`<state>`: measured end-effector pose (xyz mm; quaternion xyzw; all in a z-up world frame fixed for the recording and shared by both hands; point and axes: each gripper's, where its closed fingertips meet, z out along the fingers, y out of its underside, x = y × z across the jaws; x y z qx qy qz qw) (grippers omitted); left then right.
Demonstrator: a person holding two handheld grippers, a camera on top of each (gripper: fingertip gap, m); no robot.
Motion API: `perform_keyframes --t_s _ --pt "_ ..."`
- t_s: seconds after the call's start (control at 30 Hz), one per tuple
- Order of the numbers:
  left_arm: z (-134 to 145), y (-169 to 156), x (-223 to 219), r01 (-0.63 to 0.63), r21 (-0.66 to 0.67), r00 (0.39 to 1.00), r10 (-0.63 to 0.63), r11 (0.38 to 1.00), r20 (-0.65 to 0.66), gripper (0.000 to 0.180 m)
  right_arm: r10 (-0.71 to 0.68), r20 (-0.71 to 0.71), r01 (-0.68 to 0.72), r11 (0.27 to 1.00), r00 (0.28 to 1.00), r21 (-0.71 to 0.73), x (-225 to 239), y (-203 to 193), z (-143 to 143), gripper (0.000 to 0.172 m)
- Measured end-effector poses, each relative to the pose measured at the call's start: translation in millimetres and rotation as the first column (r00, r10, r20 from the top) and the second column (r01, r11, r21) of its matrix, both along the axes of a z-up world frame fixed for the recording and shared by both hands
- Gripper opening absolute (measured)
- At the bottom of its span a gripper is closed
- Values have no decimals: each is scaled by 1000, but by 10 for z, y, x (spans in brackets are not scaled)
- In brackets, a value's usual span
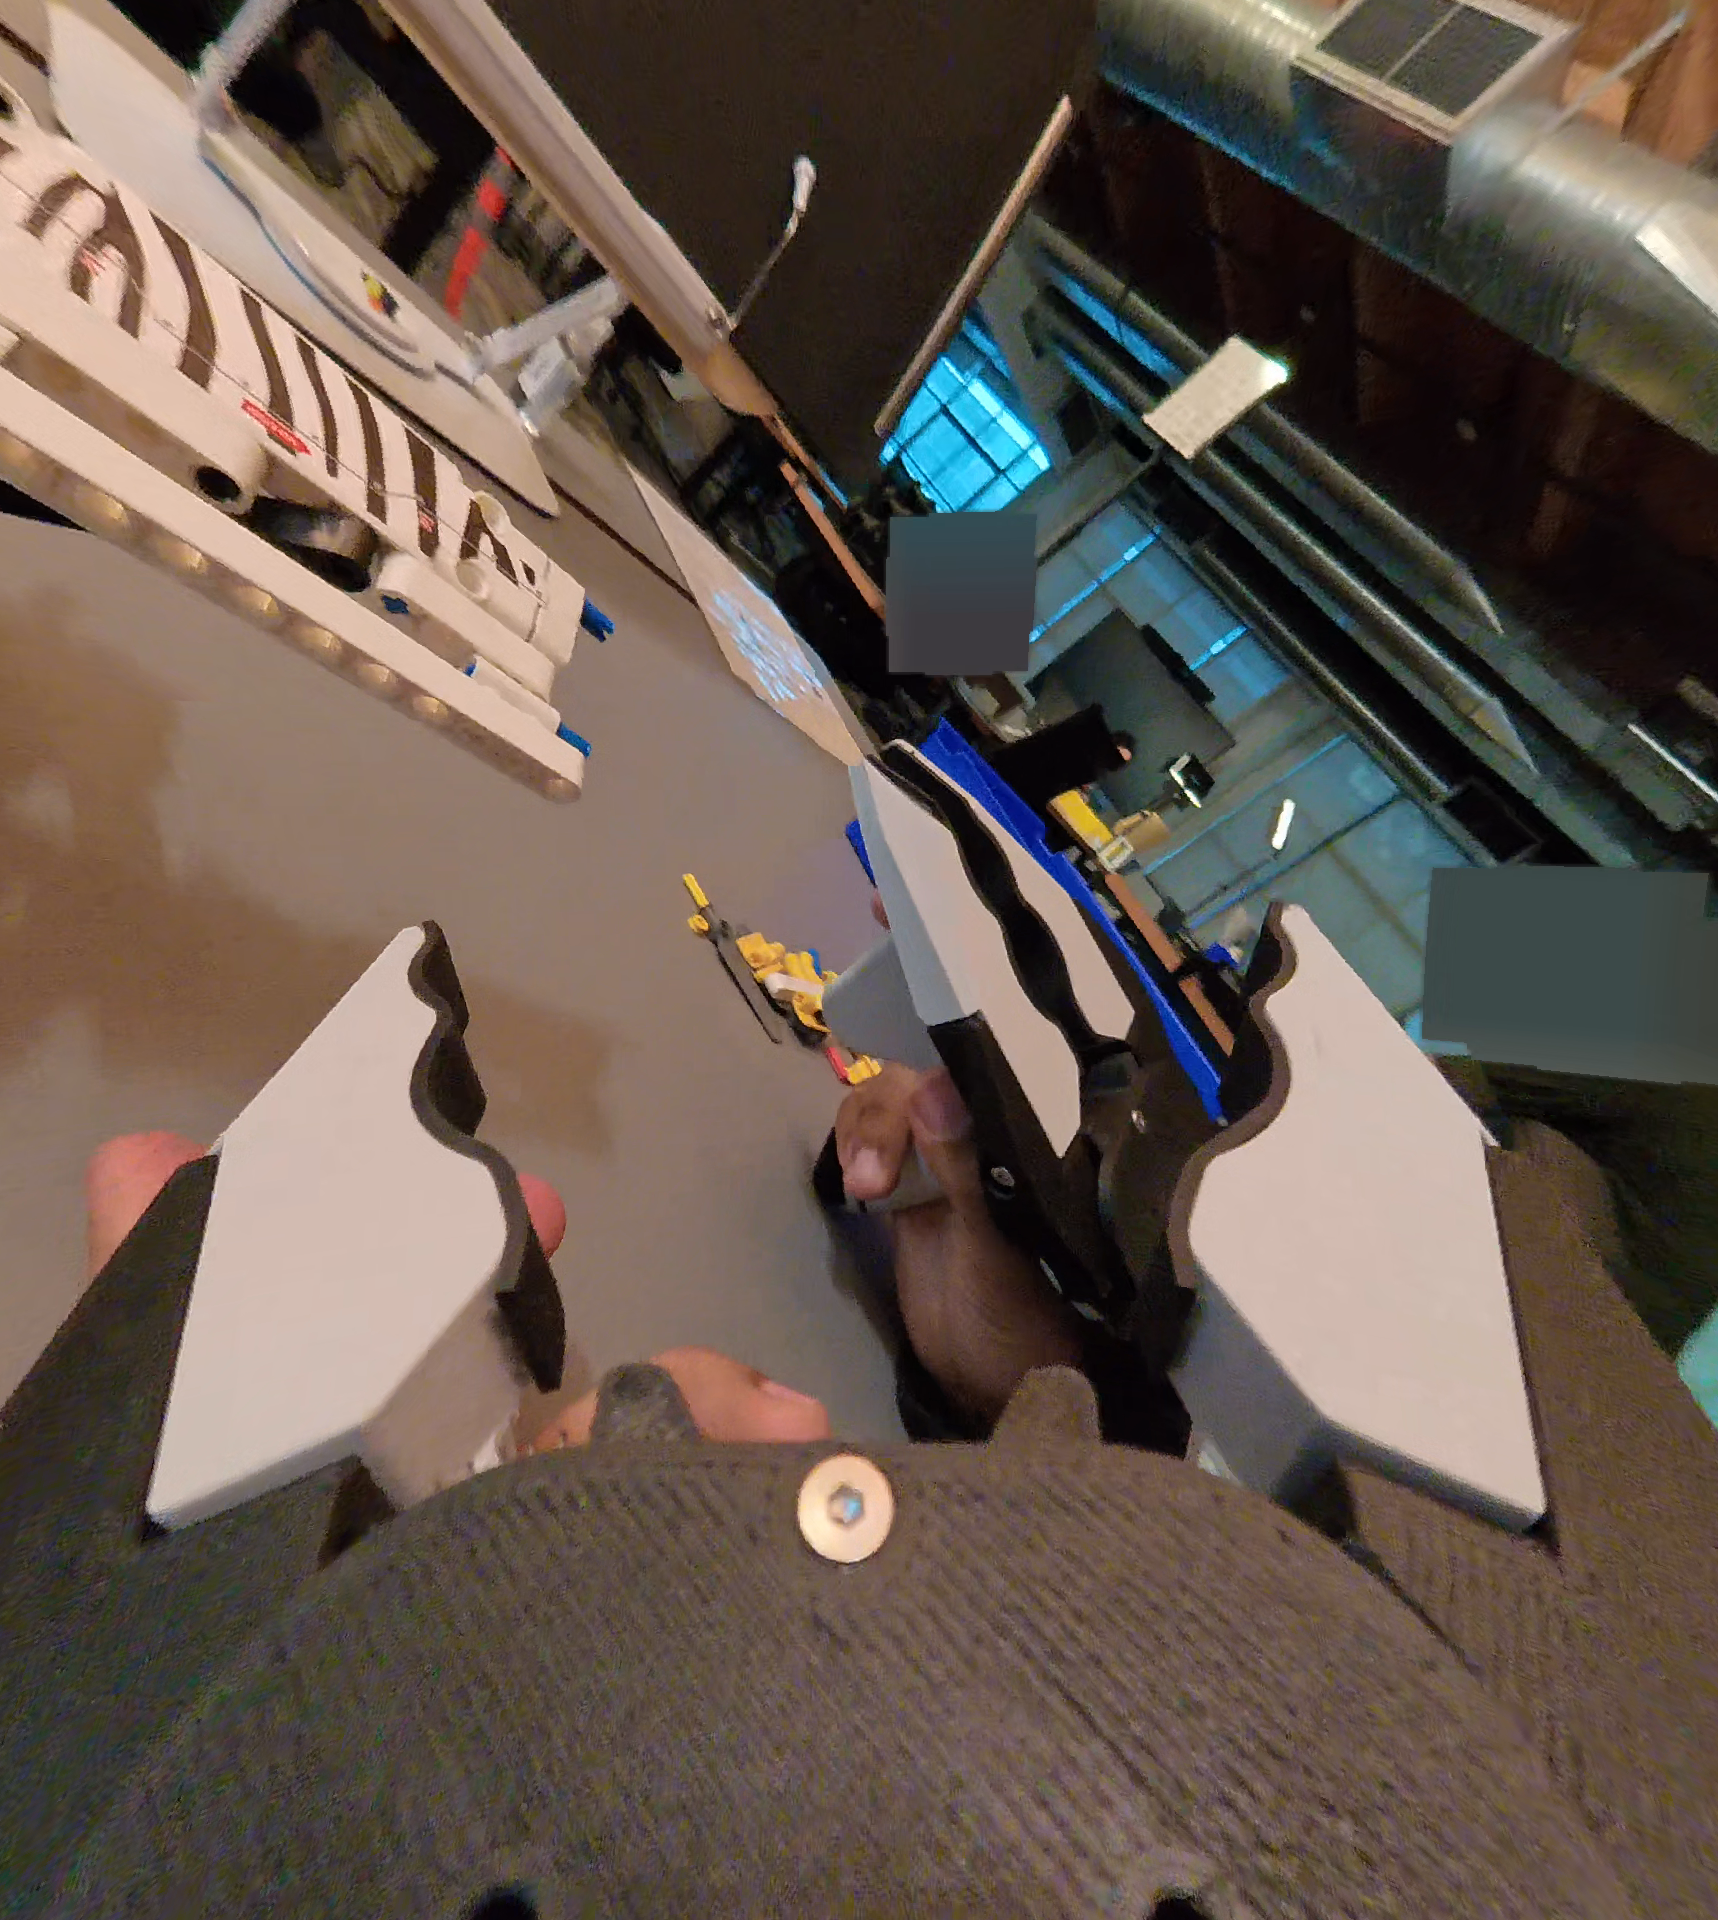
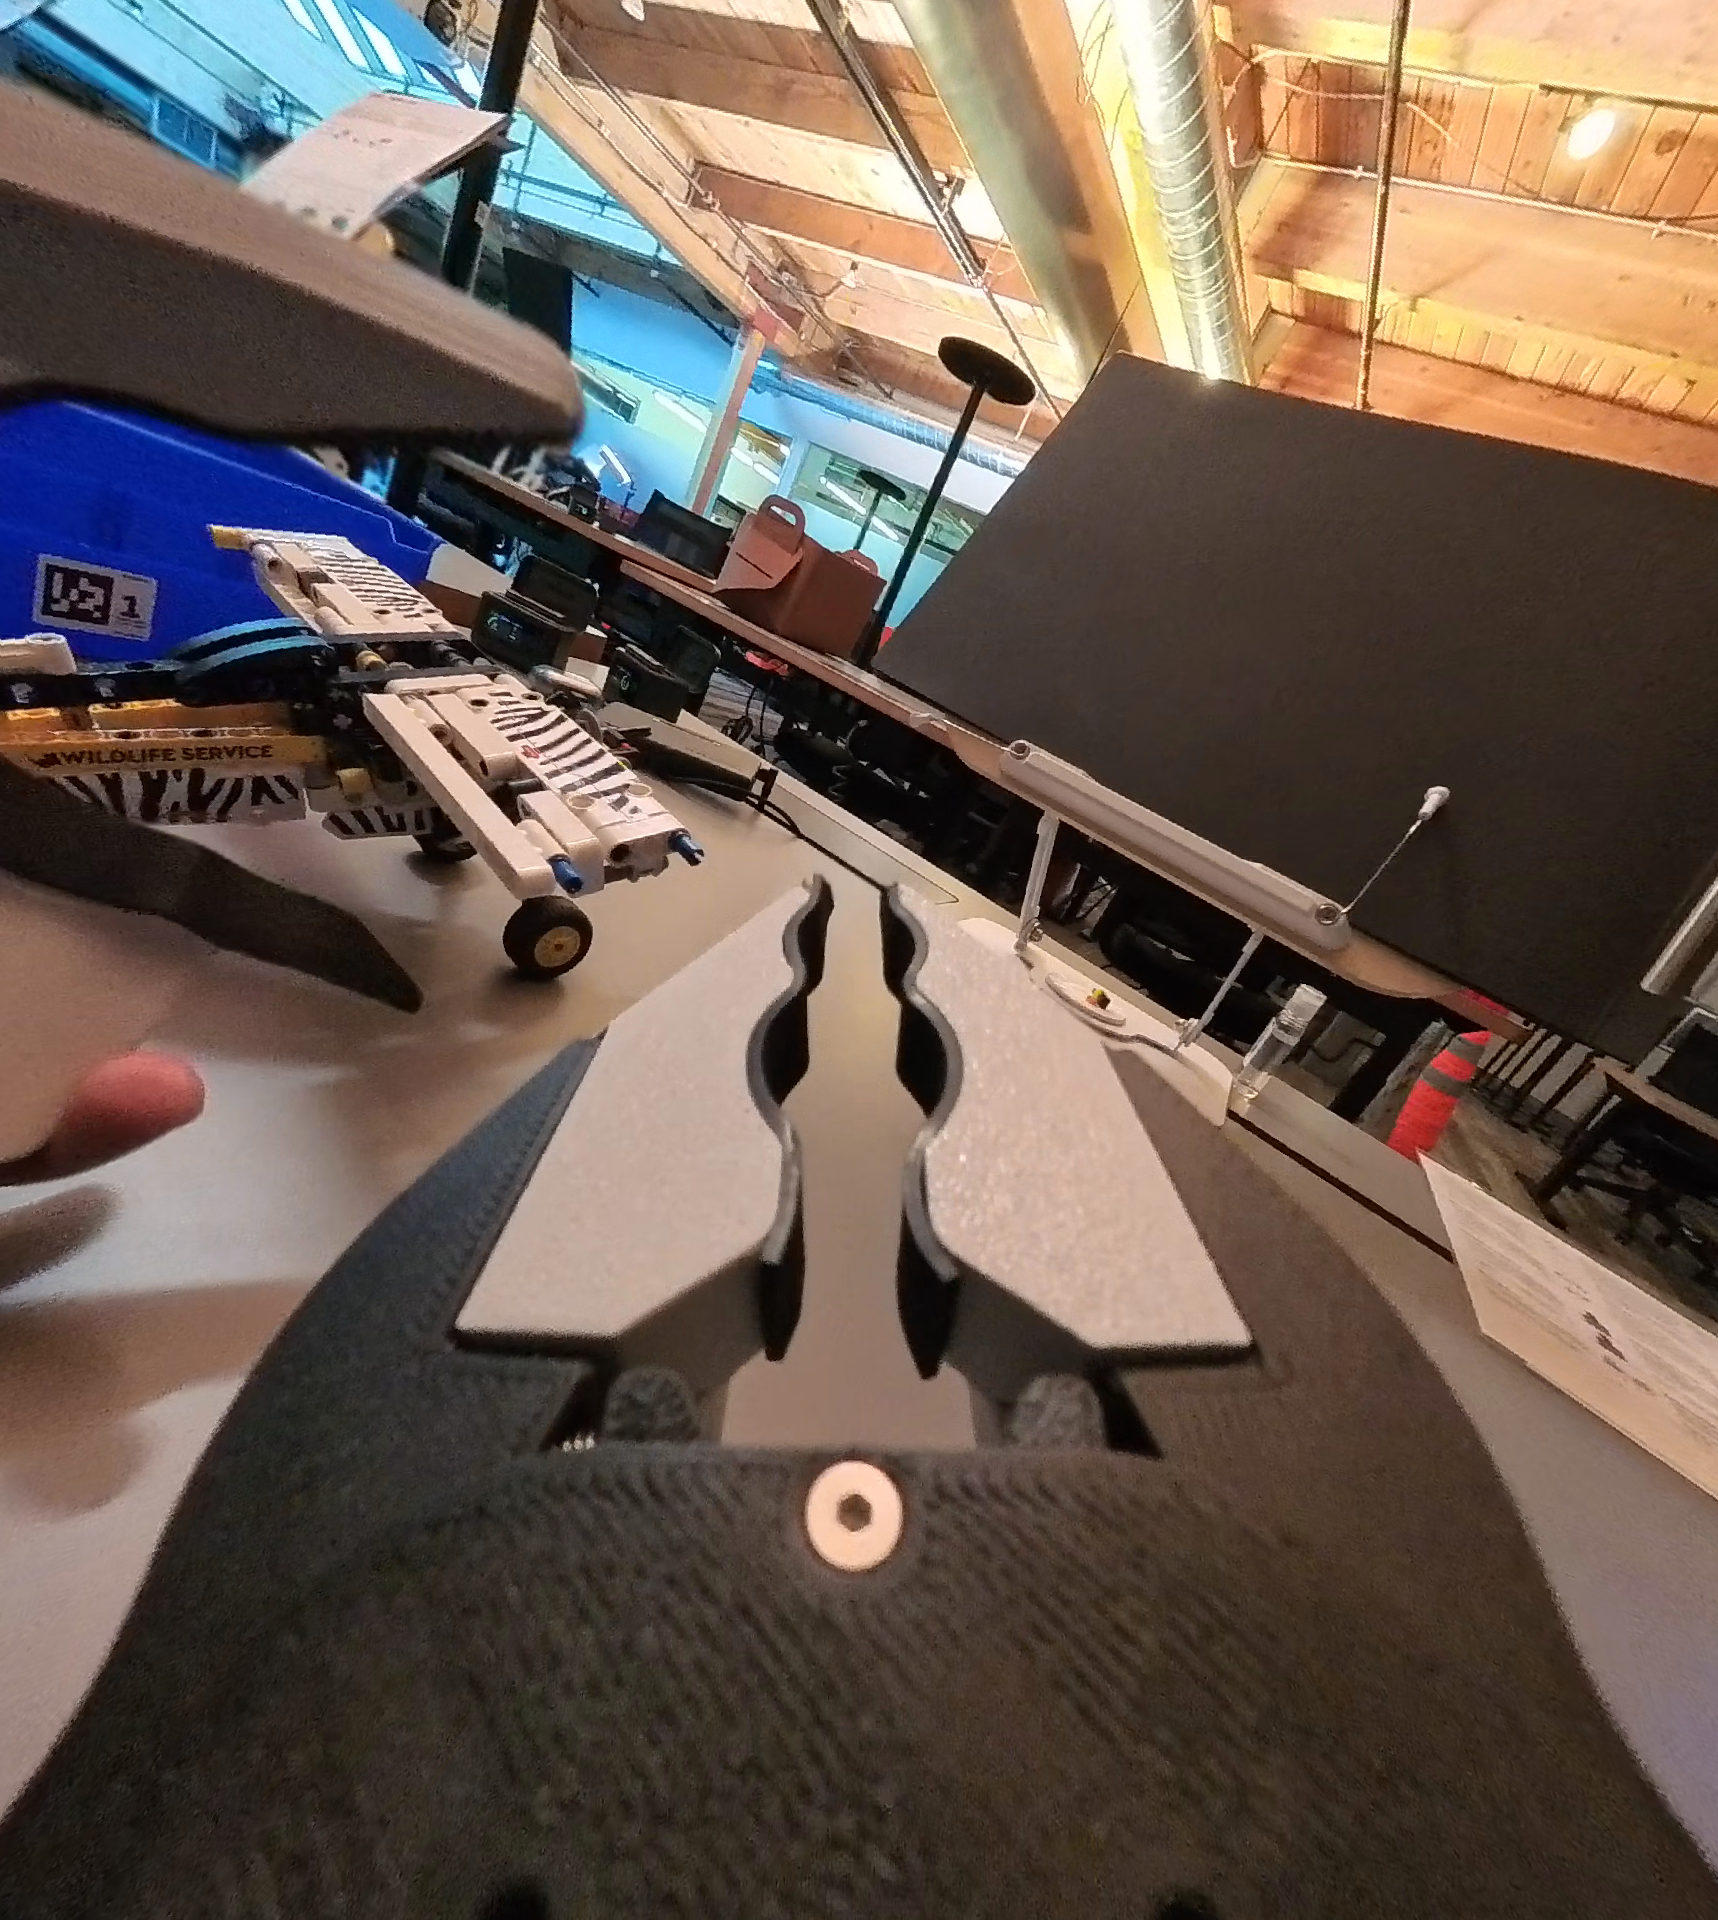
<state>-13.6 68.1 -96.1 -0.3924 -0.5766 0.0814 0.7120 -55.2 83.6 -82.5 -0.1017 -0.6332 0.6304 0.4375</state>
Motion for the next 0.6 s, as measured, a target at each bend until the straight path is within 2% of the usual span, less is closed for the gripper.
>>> perform_keyframes --t_s 0.1,0.2,0.27,0.33,0.4,0.43,0.53,0.6 --pt "55 106 108 89 -18 996 -90 996 -30 155 10 9 -10 1000 1000 -2 4 -4 -9 8" --pt "169 161 245 172 40 984 -170 984 -58 157 15 12 -15 1000 1000 -7 7 -4 -7 8" --pt "139 141 219 177 62 984 -176 982 -16 155 15 18 -15 1000 1000 -10 -1 -4 -7 8" --pt "-55 103 109 152 41 982 -156 988 109 138 18 22 -18 1000 1000 -14 -2 -6 -6 8" --pt "-191 15 1 88 74 975 -101 993 199 115 22 23 -22 1000 999 -15 1 -9 -6 8" --pt "-202 1 -30 70 107 973 -91 992 214 109 22 22 -22 1000 1000 -14 3 -10 -5 8" --pt "-132 55 -72 80 170 974 -112 982 195 116 23 21 -23 1000 1000 -16 3 -8 -4 8" --pt "-56 167 -42 142 136 978 -161 980 136 133 23 24 -23 1000 999 -19 -2 -5 -3 8"
